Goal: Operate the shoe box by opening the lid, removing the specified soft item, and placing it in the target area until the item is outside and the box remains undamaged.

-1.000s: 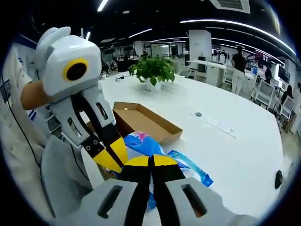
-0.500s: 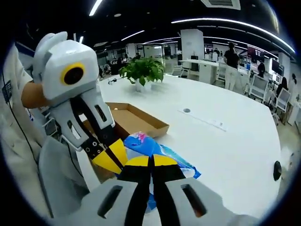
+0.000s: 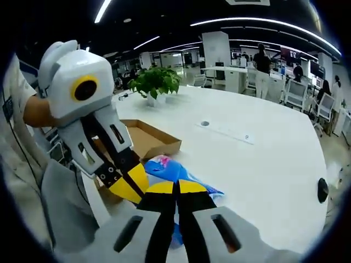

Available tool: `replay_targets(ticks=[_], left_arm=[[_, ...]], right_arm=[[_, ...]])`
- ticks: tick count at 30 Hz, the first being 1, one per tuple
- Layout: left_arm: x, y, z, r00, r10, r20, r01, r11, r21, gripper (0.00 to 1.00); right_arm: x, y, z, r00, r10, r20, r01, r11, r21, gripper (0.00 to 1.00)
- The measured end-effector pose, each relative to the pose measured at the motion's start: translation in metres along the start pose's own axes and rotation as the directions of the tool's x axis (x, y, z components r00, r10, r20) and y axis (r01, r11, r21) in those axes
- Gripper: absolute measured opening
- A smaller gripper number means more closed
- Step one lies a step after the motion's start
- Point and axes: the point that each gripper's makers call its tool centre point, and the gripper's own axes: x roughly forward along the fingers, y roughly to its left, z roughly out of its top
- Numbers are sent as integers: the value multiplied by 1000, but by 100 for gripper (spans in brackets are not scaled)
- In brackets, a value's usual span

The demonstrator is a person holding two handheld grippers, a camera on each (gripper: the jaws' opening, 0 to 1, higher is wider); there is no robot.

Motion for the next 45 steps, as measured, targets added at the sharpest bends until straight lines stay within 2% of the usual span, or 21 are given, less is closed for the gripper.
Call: replay_targets(ticks=[12,20,29,45], left_arm=[[30,11,15,1000,-20,-2,20,1000,-19,0],[54,14,21,999,-43,-33,43,999,-14,0],[83,16,34,997,-68,-39,68,998,-17,0],[129,25,33,993,-103,-65,102,995,-23,0]], right_arm=[[-5,-31,-9,1000,-19,-2,19,997,68,0],[-6,-49,-21,999,-32,-13,33,995,98,0],[-13,-78,-31,997,-73,-17,74,985,156,0],[-4,-112,-61,991,-119,-58,129,971,200,0]])
